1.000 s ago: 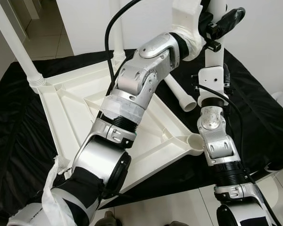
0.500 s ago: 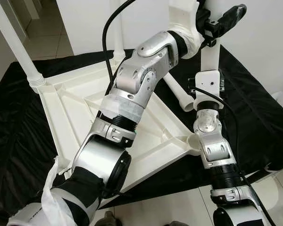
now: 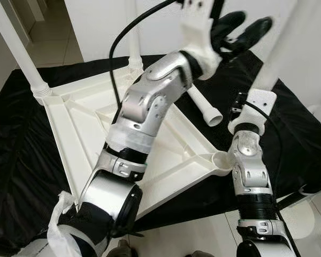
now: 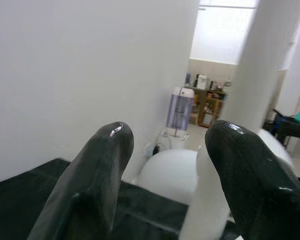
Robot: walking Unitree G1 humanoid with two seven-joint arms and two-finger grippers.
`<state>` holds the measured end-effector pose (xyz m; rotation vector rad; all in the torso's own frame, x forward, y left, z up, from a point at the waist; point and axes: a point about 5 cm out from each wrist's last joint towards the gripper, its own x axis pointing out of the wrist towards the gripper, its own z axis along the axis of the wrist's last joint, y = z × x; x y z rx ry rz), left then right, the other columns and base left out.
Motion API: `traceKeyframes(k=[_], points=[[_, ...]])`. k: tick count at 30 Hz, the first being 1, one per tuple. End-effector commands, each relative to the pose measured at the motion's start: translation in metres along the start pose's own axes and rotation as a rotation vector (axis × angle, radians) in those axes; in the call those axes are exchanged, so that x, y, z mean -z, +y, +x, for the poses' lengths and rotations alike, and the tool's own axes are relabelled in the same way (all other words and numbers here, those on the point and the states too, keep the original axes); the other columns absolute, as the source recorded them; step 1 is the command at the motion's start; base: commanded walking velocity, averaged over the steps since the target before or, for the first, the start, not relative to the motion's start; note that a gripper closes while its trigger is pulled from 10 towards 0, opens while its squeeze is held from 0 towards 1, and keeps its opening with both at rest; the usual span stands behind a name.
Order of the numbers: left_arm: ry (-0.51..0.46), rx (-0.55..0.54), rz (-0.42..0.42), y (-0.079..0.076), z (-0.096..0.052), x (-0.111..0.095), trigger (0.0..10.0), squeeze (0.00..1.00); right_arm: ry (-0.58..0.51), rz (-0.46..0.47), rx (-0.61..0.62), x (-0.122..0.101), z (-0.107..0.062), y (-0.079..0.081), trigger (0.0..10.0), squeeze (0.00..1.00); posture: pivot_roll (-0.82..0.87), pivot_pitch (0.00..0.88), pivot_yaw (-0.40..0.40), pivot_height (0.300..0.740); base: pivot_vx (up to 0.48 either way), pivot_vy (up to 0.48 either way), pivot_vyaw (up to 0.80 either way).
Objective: Building children table
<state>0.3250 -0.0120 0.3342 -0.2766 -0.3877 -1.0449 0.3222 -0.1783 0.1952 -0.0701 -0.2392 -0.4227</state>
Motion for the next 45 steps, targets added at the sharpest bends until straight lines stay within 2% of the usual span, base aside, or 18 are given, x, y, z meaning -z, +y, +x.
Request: traceKeyframes(k=[1,4,6,7,9,10,12,13,15,16,21,26,29,32,38,40,42,45], points=[[0.017,-0.031,0.011,0.006,-0.006,0.005,10.0,0.0,-0.007,0.017,0.004,-0.003,-0.001,-0.003,10.0,0.0,-0.01,0.0,0.017,0.74,0.0,0.0,0.0],[0.017,-0.031,0.011,0.006,-0.006,0.005,10.0,0.0,-0.007,0.017,0.004,-0.003,-0.001,-0.003,10.0,0.0,-0.01,0.0,0.017,0.74,0.0,0.0,0.0],[0.046,-0.063,0.041,0.013,-0.016,0.014,10.0,0.0,-0.01,0.034,0.0,-0.003,-0.003,-0.007,10.0,0.0,0.0,0.0,0.015,0.74,0.0,0.0,0.0],[0.046,-0.063,0.041,0.013,-0.016,0.014,10.0,0.0,-0.01,0.034,0.0,-0.003,-0.003,-0.007,10.0,0.0,0.0,0.0,0.015,0.74,0.0,0.0,0.0],[0.085,-0.088,0.094,0.017,-0.029,0.028,10.0,0.0,-0.02,0.042,-0.029,-0.003,-0.008,-0.008,10.0,0.0,0.0,0.0,0.014,0.74,0.0,0.0,0.0],[0.085,-0.088,0.094,0.017,-0.029,0.028,10.0,0.0,-0.02,0.042,-0.029,-0.003,-0.008,-0.008,10.0,0.0,0.0,0.0,0.014,0.74,0.0,0.0,0.0],[0.153,-0.07,0.141,0.016,-0.048,0.048,10.0,0.0,-0.032,0.048,-0.087,-0.002,-0.017,-0.011,10.0,0.0,0.0,0.0,0.011,0.74,0.0,0.0,0.0],[0.153,-0.07,0.141,0.016,-0.048,0.048,10.0,0.0,-0.032,0.048,-0.087,-0.002,-0.017,-0.011,10.0,0.0,0.0,0.0,0.011,0.74,0.0,0.0,0.0],[0.198,-0.04,0.153,0.013,-0.063,0.064,10.0,0.0,-0.037,0.058,-0.138,-0.001,-0.023,-0.013,10.0,0.0,0.0,0.0,0.009,0.74,0.0,0.0,0.0],[0.198,-0.04,0.153,0.013,-0.063,0.064,10.0,0.0,-0.037,0.058,-0.138,-0.001,-0.023,-0.013,10.0,0.0,0.0,0.0,0.009,0.74,0.0,0.0,0.0],[0.248,0.038,0.144,0.003,-0.087,0.084,10.0,0.0,-0.043,0.096,-0.246,0.0,-0.037,-0.013,10.0,0.0,0.0,0.0,0.006,0.74,0.0,0.0,0.0],[0.257,0.078,0.157,-0.002,-0.096,0.09,10.0,0.0,-0.044,0.093,-0.304,0.001,-0.045,-0.009,10.0,0.0,0.01,0.0,-0.003,0.74,0.0,0.0,0.0],[0.295,0.177,0.198,-0.009,-0.111,0.098,10.0,0.0,-0.045,0.091,-0.407,0.004,-0.056,0.0,10.0,0.0,0.02,0.0,-0.004,0.74,0.0,0.0,0.0],[0.304,0.186,0.217,-0.011,-0.115,0.1,10.0,0.0,-0.047,0.104,-0.438,0.004,-0.06,0.001,10.0,0.0,0.02,0.0,-0.005,0.74,0.0,0.0,0.0],[0.295,0.243,0.199,-0.018,-0.124,0.1,10.0,0.0,-0.044,0.145,-0.49,0.006,-0.068,0.003,10.0,0.0,0.03,0.003,-0.002,0.74,0.0,0.0,0.0],[0.303,0.302,0.139,-0.024,-0.132,0.1,10.0,0.0,-0.033,0.151,-0.504,0.01,-0.072,0.003,10.0,0.0,0.02,0.01,0.0,0.74,0.0,0.0,0.0],[0.303,0.302,0.139,-0.024,-0.132,0.1,10.0,0.0,-0.033,0.151,-0.504,0.01,-0.072,0.003,10.0,0.0,0.02,0.01,0.0,0.74,0.0,0.0,0.0],[0.324,0.391,0.067,-0.033,-0.141,0.101,10.0,0.0,-0.014,0.133,-0.504,0.015,-0.074,-0.001,10.0,0.0,0.02,0.012,0.001,0.74,0.0,0.0,0.0]])
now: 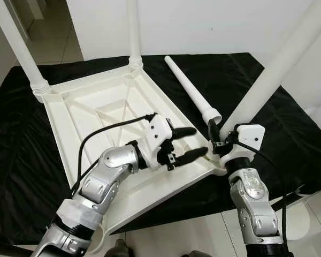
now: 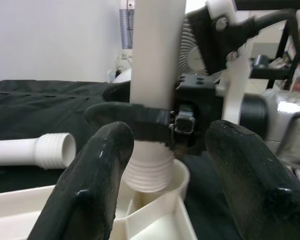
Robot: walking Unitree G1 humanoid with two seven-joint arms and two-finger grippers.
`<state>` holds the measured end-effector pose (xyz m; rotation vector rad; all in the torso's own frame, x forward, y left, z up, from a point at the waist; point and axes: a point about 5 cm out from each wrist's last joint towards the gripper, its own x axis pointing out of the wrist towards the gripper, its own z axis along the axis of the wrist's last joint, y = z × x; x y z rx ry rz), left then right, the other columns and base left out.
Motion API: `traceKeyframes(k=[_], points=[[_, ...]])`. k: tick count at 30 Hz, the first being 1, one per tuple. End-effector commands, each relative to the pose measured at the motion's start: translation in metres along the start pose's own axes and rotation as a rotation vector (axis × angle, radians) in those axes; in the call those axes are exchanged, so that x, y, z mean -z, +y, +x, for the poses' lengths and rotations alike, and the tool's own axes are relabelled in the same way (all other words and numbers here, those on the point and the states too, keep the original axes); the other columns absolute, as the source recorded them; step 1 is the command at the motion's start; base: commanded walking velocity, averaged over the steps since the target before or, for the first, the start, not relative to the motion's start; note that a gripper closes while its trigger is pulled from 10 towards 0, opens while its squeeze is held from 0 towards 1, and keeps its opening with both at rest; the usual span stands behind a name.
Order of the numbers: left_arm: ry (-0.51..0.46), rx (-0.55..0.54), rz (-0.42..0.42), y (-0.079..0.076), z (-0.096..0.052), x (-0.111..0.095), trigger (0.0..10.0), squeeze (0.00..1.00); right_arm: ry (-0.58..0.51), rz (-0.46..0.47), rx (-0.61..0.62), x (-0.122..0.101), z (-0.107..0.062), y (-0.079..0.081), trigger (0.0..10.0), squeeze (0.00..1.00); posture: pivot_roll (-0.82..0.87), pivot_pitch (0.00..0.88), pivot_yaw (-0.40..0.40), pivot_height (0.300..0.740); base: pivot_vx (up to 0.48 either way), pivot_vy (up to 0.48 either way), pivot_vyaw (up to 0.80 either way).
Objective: Building children table
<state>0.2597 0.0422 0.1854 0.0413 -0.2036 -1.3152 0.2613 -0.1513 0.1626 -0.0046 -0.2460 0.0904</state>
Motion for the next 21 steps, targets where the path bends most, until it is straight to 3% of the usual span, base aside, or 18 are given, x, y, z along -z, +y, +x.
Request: traceKeyframes(k=[1,7,17,21], points=[[0.003,0.115,-0.025,-0.008,-0.001,0.001,10.0,0.0,-0.007,0.003,-0.005,0.0,-0.001,0.0,10.0,0.0,0.02,0.012,0.001,0.74,0.0,0.0,0.0],[-0.001,0.157,-0.027,-0.013,-0.003,0.0,10.0,0.0,-0.005,-0.01,-0.016,-0.001,-0.005,-0.005,10.0,0.0,0.02,0.016,0.0,0.74,0.0,0.0,0.0],[0.073,0.191,0.027,-0.016,-0.006,0.013,10.0,0.0,-0.001,-0.013,-0.016,0.003,-0.007,-0.008,10.0,0.0,0.01,0.014,0.0,0.74,0.0,0.0,0.0],[0.121,0.14,0.073,-0.014,-0.006,0.022,10.0,0.0,0.018,-0.004,-0.013,0.009,-0.008,-0.014,10.0,0.0,0.01,0.018,-0.01,0.74,0.0,0.0,0.0]])
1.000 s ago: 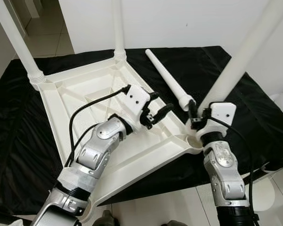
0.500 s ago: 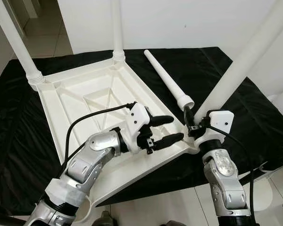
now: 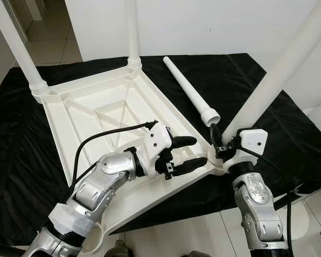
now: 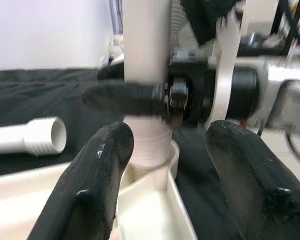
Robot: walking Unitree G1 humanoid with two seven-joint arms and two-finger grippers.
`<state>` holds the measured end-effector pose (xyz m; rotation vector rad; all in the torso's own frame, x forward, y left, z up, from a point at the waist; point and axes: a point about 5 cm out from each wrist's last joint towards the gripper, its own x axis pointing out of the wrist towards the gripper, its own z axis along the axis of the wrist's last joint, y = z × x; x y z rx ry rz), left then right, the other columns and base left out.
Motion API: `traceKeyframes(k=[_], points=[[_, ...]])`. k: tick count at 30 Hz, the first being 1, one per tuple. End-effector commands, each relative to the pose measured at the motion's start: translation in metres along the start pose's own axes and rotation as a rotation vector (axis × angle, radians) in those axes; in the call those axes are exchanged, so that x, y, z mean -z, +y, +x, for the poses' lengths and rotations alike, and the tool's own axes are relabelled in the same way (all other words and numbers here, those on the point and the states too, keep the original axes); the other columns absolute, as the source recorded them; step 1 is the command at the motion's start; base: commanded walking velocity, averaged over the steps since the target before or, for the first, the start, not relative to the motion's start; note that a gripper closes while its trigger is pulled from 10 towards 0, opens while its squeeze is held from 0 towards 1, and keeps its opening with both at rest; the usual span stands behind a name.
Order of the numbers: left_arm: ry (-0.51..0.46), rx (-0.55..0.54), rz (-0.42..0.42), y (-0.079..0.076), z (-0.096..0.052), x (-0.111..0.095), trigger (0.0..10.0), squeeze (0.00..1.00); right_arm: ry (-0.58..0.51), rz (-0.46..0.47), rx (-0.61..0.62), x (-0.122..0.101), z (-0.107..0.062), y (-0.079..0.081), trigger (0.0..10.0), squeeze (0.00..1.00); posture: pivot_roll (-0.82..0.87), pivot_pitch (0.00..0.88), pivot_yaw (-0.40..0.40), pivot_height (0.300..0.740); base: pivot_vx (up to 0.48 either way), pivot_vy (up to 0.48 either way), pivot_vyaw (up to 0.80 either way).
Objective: Building children table
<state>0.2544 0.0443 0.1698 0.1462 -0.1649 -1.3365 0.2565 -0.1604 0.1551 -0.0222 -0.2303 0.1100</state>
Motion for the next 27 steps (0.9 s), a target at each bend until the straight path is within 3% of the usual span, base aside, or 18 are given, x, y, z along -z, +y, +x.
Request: traceKeyframes(k=[1,2,6,20,27], points=[[0.033,0.108,0.024,-0.008,0.0,0.007,10.0,0.0,0.002,0.01,0.009,0.003,-0.001,-0.005,10.0,0.0,0.01,0.018,-0.01,0.74,0.0,0.0,0.0],[0.062,0.051,0.053,-0.004,0.001,0.012,10.0,0.0,0.014,0.02,0.005,0.006,-0.001,-0.007,10.0,0.0,0.01,0.02,-0.013,0.74,0.0,0.0,0.0],[0.058,0.02,0.047,-0.001,0.001,0.014,10.0,0.0,0.021,0.03,0.001,0.009,-0.001,-0.008,10.0,0.0,0.0,0.023,-0.014,0.74,0.0,0.0,0.0],[-0.005,0.073,0.026,-0.002,0.001,0.002,10.0,0.0,0.041,0.018,-0.037,0.016,-0.003,-0.009,10.0,0.0,0.01,0.003,-0.006,0.74,0.0,0.0,0.0],[-0.016,0.085,0.04,-0.001,0.001,-0.001,10.0,0.0,0.095,-0.077,-0.162,0.032,-0.016,-0.005,10.0,0.0,0.02,0.0,-0.005,0.74,0.0,0.0,0.0]])
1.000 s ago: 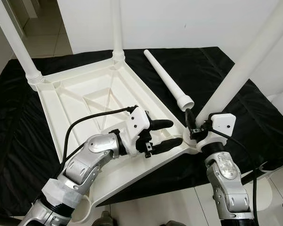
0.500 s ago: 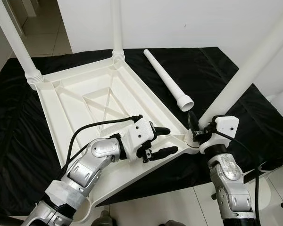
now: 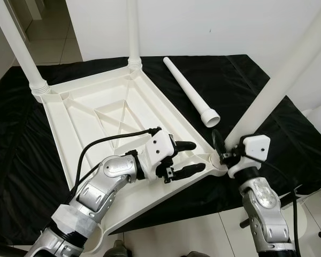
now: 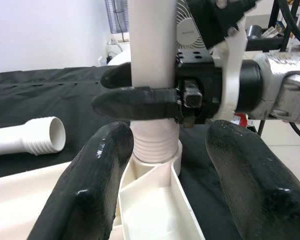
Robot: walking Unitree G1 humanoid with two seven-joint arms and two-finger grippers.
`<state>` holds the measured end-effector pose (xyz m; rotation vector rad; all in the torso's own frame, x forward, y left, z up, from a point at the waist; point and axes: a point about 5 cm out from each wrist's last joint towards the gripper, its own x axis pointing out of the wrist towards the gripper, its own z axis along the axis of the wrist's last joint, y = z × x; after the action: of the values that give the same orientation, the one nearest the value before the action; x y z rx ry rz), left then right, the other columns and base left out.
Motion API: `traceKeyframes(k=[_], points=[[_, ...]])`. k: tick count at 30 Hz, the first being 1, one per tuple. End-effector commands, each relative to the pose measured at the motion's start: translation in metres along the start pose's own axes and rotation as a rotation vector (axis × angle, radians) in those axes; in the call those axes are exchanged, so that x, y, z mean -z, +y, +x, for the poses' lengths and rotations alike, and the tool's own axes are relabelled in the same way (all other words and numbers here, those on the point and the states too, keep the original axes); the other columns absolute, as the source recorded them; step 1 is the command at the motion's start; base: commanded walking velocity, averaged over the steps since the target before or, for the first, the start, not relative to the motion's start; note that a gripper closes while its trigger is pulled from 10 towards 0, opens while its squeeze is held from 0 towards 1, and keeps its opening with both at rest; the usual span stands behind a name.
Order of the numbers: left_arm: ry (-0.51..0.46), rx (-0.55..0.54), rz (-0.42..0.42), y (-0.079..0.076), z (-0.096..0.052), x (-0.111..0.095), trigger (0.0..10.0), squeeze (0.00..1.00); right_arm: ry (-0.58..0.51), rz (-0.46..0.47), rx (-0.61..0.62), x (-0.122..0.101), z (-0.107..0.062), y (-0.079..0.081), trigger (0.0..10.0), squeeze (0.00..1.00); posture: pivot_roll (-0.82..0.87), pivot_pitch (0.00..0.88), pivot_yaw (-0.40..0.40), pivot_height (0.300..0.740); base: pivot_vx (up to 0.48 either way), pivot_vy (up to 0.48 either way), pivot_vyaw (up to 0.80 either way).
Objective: Building children table
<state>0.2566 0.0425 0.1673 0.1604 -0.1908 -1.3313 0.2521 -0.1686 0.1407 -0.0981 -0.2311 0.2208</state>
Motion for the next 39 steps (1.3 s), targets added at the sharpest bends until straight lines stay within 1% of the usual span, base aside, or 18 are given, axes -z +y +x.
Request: traceKeyframes(k=[1,9,13,15,21,22,24,25,27,30,32,33,35,39], points=[[-0.007,0.091,0.015,-0.002,-0.001,-0.004,10.0,0.0,0.097,-0.015,-0.054,0.02,-0.008,0.004,10.0,0.0,0.02,0.0,-0.004,0.74,0.0,0.0,0.0],[-0.005,0.097,0.013,-0.002,-0.001,-0.004,10.0,0.0,0.094,-0.021,-0.057,0.021,-0.005,0.002,10.0,0.0,0.02,0.0,0.004,0.74,0.0,0.0,0.0],[0.016,0.117,0.009,-0.005,-0.002,-0.001,10.0,0.0,0.085,-0.051,-0.081,0.021,-0.004,0.002,10.0,0.0,0.03,0.0,0.002,0.74,0.0,0.0,0.0],[0.037,0.136,0.004,-0.009,-0.004,0.003,10.0,0.0,0.078,-0.078,-0.117,0.023,-0.005,0.005,10.0,0.0,0.03,0.0,0.004,0.74,0.0,0.0,0.0],[0.049,0.138,0.01,-0.011,-0.004,0.005,10.0,0.0,0.082,-0.088,-0.135,0.027,-0.007,0.006,10.0,0.0,0.03,0.001,0.003,0.74,0.0,0.0,0.0],[0.049,0.136,0.01,-0.011,-0.004,0.005,10.0,0.0,0.087,-0.086,-0.133,0.029,-0.007,0.005,10.0,0.0,0.03,0.002,0.004,0.74,0.0,0.0,0.0],[0.051,0.135,0.011,-0.011,-0.002,0.004,10.0,0.0,0.109,-0.033,-0.106,0.035,-0.006,0.002,10.0,0.0,0.03,0.003,0.005,0.74,0.0,0.0,0.0],[0.051,0.135,0.011,-0.011,-0.002,0.004,10.0,0.0,0.109,-0.033,-0.106,0.035,-0.006,0.002,10.0,0.0,0.03,0.003,0.005,0.74,0.0,0.0,0.0],[0.049,0.132,0.011,-0.011,-0.001,0.003,10.0,0.0,0.134,0.024,-0.081,0.039,-0.005,0.001,10.0,0.0,0.03,0.004,0.005,0.74,0.0,0.0,0.0],[0.047,0.131,0.011,-0.011,-0.001,0.003,10.0,0.0,0.148,0.051,-0.071,0.04,-0.004,0.001,10.0,0.0,0.03,0.004,0.005,0.74,0.0,0.0,0.0],[0.052,0.118,0.009,-0.012,0.0,0.003,10.0,0.0,0.207,0.031,-0.037,0.047,-0.003,-0.002,10.0,0.0,0.03,0.008,0.003,0.74,0.0,0.0,0.0],[0.052,0.118,0.009,-0.012,0.0,0.003,10.0,0.0,0.207,0.031,-0.037,0.047,-0.003,-0.002,10.0,0.0,0.03,0.008,0.003,0.74,0.0,0.0,0.0],[0.053,0.112,0.012,-0.013,0.001,0.004,10.0,0.0,0.25,0.03,-0.02,0.051,-0.002,-0.002,10.0,0.0,0.02,0.008,0.002,0.74,0.0,0.0,0.0],[0.049,0.111,0.012,-0.014,0.002,0.004,10.0,0.0,0.263,0.051,-0.015,0.051,0.001,-0.003,10.0,0.0,0.03,0.008,0.0,0.74,0.0,0.0,0.0]])
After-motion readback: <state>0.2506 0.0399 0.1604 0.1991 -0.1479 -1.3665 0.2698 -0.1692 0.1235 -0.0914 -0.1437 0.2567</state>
